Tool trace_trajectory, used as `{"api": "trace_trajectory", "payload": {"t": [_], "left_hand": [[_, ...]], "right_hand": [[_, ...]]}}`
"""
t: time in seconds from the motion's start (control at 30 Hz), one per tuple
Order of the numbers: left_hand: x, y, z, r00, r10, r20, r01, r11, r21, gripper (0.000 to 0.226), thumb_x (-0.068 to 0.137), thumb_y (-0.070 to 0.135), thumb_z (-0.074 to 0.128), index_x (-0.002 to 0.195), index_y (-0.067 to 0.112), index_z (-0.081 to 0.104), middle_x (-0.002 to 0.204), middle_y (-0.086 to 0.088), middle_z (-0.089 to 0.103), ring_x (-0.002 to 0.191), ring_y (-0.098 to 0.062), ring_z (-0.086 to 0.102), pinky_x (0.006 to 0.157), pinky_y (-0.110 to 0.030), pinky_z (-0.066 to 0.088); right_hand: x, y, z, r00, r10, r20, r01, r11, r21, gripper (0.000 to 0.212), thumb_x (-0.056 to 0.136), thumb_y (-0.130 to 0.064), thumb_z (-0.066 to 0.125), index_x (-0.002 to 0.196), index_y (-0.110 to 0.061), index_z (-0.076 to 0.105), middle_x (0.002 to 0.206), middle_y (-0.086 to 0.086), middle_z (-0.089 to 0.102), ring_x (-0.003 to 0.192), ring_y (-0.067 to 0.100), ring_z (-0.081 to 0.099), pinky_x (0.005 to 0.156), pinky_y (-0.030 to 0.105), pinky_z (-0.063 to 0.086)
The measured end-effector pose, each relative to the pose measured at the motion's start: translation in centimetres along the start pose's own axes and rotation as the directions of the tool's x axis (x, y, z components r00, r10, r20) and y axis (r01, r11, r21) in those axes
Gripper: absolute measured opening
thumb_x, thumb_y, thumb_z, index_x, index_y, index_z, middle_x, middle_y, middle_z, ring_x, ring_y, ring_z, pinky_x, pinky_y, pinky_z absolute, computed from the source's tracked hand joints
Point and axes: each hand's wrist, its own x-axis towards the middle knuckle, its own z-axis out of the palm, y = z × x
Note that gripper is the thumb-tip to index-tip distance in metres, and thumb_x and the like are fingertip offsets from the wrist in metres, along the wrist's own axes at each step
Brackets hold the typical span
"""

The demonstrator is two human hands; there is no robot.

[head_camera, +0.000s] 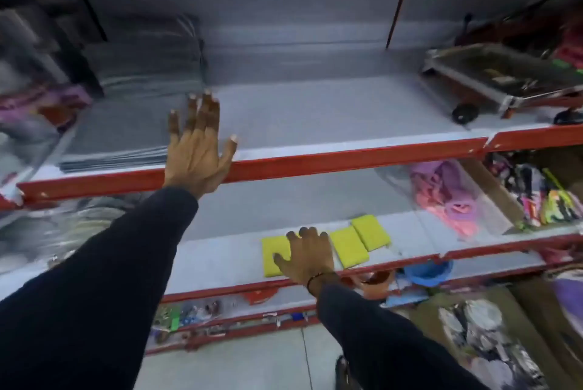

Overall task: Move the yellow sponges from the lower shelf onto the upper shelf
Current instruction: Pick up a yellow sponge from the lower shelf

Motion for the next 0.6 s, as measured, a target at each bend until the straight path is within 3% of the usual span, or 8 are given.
{"api": "trace_trajectory", "payload": {"t": [0.17, 0.33, 0.47, 0.6], "left_hand": [[0.9, -0.8, 1.5, 1.000, -0.006, 0.018, 0.004, 0.994, 0.110, 0.080, 0.098, 0.057, 0.010, 0.163, 0.016, -0.009, 0.173, -0.005, -0.017, 0.160, -0.028, -0.016, 0.127, -0.059, -0.006], [1.2, -1.1, 1.9, 1.000, -0.003, 0.020, 0.000, 0.992, 0.127, 0.079, 0.100, 0.059, 0.012, 0.162, 0.019, -0.015, 0.172, -0.005, -0.023, 0.159, -0.029, -0.020, 0.127, -0.057, -0.010], [1.3, -0.9, 1.5, 0.999, -0.004, 0.036, 0.000, 0.994, 0.106, 0.081, 0.099, 0.060, 0.012, 0.162, 0.018, -0.017, 0.171, -0.005, -0.025, 0.158, -0.030, -0.021, 0.127, -0.058, -0.010], [1.2, -1.0, 1.2, 0.997, -0.061, 0.057, 0.058, 0.997, 0.052, 0.085, 0.098, 0.063, 0.009, 0.160, 0.013, -0.020, 0.171, -0.007, -0.026, 0.158, -0.030, -0.023, 0.125, -0.058, -0.014]], "right_hand": [[3.5, -2.8, 5.3, 0.990, 0.038, 0.136, -0.037, 0.999, -0.009, 0.071, 0.082, -0.061, 0.054, 0.141, -0.025, 0.039, 0.135, 0.018, 0.046, 0.127, 0.037, 0.039, 0.104, 0.051, 0.030], [5.1, -3.6, 7.0, 0.987, 0.099, 0.123, -0.105, 0.993, 0.045, 0.075, 0.074, -0.039, 0.068, 0.138, -0.023, 0.032, 0.130, 0.017, 0.042, 0.112, 0.037, 0.046, 0.090, 0.048, 0.037], [4.0, -3.4, 4.0, 1.000, -0.004, -0.023, 0.006, 0.997, 0.081, 0.072, 0.069, -0.042, 0.064, 0.132, -0.020, 0.037, 0.127, 0.016, 0.047, 0.107, 0.038, 0.048, 0.083, 0.046, 0.043], [1.0, -2.2, -1.7, 0.959, -0.154, -0.239, 0.177, 0.981, 0.078, 0.065, 0.068, -0.048, 0.060, 0.125, -0.020, 0.045, 0.121, 0.011, 0.053, 0.101, 0.035, 0.052, 0.083, 0.046, 0.047]]}}
